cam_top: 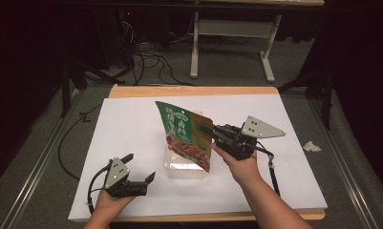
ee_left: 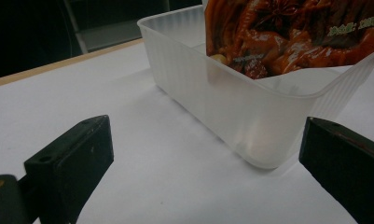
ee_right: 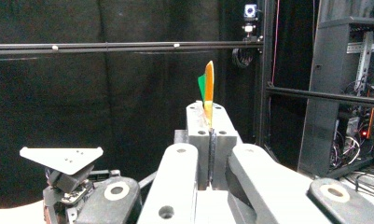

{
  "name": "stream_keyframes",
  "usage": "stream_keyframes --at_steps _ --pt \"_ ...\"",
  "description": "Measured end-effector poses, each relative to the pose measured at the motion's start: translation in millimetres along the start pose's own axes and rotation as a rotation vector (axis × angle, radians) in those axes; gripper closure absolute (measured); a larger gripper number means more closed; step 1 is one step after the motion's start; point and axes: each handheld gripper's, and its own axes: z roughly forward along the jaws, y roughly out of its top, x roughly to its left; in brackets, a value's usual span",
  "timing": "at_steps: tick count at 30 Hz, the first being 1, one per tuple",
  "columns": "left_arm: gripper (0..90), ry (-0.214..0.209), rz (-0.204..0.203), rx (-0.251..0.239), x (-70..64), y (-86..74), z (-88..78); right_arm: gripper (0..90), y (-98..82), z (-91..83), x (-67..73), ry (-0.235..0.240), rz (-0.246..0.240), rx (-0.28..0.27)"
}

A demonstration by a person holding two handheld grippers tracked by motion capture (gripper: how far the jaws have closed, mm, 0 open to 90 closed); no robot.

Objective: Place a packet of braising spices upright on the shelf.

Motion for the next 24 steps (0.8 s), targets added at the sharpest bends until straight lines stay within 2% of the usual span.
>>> stream_keyframes --at_steps 8,24 --pt "3.6 0.005 -0.001 -0.009 -0.1 0.4 -1.2 90.0 -11.2 7.2 0.0 -0.014 0.0 0.017" --pt "3.7 0.009 0.001 -0.005 -0.4 0.4 -1.1 90.0 -25.2 7.5 -4.4 -0.074 -0.005 -0.01"
